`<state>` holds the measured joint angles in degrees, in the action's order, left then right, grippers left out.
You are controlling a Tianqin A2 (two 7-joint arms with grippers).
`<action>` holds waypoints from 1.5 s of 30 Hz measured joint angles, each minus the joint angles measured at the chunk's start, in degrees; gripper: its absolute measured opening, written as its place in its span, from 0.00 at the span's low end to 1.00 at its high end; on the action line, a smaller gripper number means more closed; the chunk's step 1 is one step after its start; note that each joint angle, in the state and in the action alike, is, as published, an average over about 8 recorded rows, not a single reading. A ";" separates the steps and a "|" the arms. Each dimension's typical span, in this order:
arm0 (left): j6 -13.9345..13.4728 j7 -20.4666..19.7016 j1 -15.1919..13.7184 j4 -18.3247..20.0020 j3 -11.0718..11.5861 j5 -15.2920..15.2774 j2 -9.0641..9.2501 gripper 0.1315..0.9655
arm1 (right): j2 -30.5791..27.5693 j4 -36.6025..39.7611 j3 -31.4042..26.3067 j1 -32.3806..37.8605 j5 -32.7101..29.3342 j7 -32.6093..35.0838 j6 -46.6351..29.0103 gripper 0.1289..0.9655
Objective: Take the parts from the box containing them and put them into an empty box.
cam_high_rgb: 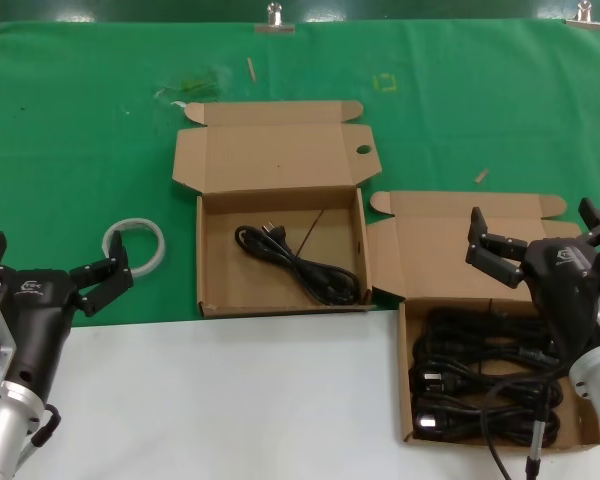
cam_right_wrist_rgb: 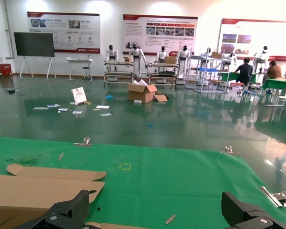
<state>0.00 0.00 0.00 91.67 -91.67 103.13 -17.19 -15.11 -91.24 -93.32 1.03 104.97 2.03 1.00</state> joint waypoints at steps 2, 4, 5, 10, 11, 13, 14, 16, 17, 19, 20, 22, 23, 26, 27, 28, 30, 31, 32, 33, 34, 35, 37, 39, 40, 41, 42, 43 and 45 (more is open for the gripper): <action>0.00 0.00 0.00 0.00 0.00 0.00 0.00 1.00 | 0.00 0.00 0.00 0.00 0.00 0.00 0.00 1.00; 0.00 0.00 0.00 0.00 0.00 0.00 0.00 1.00 | 0.00 0.00 0.00 0.00 0.00 0.00 0.00 1.00; 0.00 0.00 0.00 0.00 0.00 0.00 0.00 1.00 | 0.00 0.00 0.00 0.00 0.00 0.00 0.00 1.00; 0.00 0.00 0.00 0.00 0.00 0.00 0.00 1.00 | 0.00 0.00 0.00 0.00 0.00 0.00 0.00 1.00; 0.00 0.00 0.00 0.00 0.00 0.00 0.00 1.00 | 0.00 0.00 0.00 0.00 0.00 0.00 0.00 1.00; 0.00 0.00 0.00 0.00 0.00 0.00 0.00 1.00 | 0.00 0.00 0.00 0.00 0.00 0.00 0.00 1.00; 0.00 0.00 0.00 0.00 0.00 0.00 0.00 1.00 | 0.00 0.00 0.00 0.00 0.00 0.00 0.00 1.00; 0.00 0.00 0.00 0.00 0.00 0.00 0.00 1.00 | 0.00 0.00 0.00 0.00 0.00 0.00 0.00 1.00; 0.00 0.00 0.00 0.00 0.00 0.00 0.00 1.00 | 0.00 0.00 0.00 0.00 0.00 0.00 0.00 1.00; 0.00 0.00 0.00 0.00 0.00 0.00 0.00 1.00 | 0.00 0.00 0.00 0.00 0.00 0.00 0.00 1.00; 0.00 0.00 0.00 0.00 0.00 0.00 0.00 1.00 | 0.00 0.00 0.00 0.00 0.00 0.00 0.00 1.00; 0.00 0.00 0.00 0.00 0.00 0.00 0.00 1.00 | 0.00 0.00 0.00 0.00 0.00 0.00 0.00 1.00; 0.00 0.00 0.00 0.00 0.00 0.00 0.00 1.00 | 0.00 0.00 0.00 0.00 0.00 0.00 0.00 1.00; 0.00 0.00 0.00 0.00 0.00 0.00 0.00 1.00 | 0.00 0.00 0.00 0.00 0.00 0.00 0.00 1.00; 0.00 0.00 0.00 0.00 0.00 0.00 0.00 1.00 | 0.00 0.00 0.00 0.00 0.00 0.00 0.00 1.00; 0.00 0.00 0.00 0.00 0.00 0.00 0.00 1.00 | 0.00 0.00 0.00 0.00 0.00 0.00 0.00 1.00; 0.00 0.00 0.00 0.00 0.00 0.00 0.00 1.00 | 0.00 0.00 0.00 0.00 0.00 0.00 0.00 1.00; 0.00 0.00 0.00 0.00 0.00 0.00 0.00 1.00 | 0.00 0.00 0.00 0.00 0.00 0.00 0.00 1.00; 0.00 0.00 0.00 0.00 0.00 0.00 0.00 1.00 | 0.00 0.00 0.00 0.00 0.00 0.00 0.00 1.00; 0.00 0.00 0.00 0.00 0.00 0.00 0.00 1.00 | 0.00 0.00 0.00 0.00 0.00 0.00 0.00 1.00; 0.00 0.00 0.00 0.00 0.00 0.00 0.00 1.00 | 0.00 0.00 0.00 0.00 0.00 0.00 0.00 1.00; 0.00 0.00 0.00 0.00 0.00 0.00 0.00 1.00 | 0.00 0.00 0.00 0.00 0.00 0.00 0.00 1.00; 0.00 0.00 0.00 0.00 0.00 0.00 0.00 1.00 | 0.00 0.00 0.00 0.00 0.00 0.00 0.00 1.00; 0.00 0.00 0.00 0.00 0.00 0.00 0.00 1.00 | 0.00 0.00 0.00 0.00 0.00 0.00 0.00 1.00; 0.00 0.00 0.00 0.00 0.00 0.00 0.00 1.00 | 0.00 0.00 0.00 0.00 0.00 0.00 0.00 1.00; 0.00 0.00 0.00 0.00 0.00 0.00 0.00 1.00 | 0.00 0.00 0.00 0.00 0.00 0.00 0.00 1.00; 0.00 0.00 0.00 0.00 0.00 0.00 0.00 1.00 | 0.00 0.00 0.00 0.00 0.00 0.00 0.00 1.00; 0.00 0.00 0.00 0.00 0.00 0.00 0.00 1.00 | 0.00 0.00 0.00 0.00 0.00 0.00 0.00 1.00; 0.00 0.00 0.00 0.00 0.00 0.00 0.00 1.00 | 0.00 0.00 0.00 0.00 0.00 0.00 0.00 1.00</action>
<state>0.00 0.00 0.00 91.67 -91.67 103.13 -17.19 -15.11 -91.24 -93.32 1.03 104.97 2.03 1.00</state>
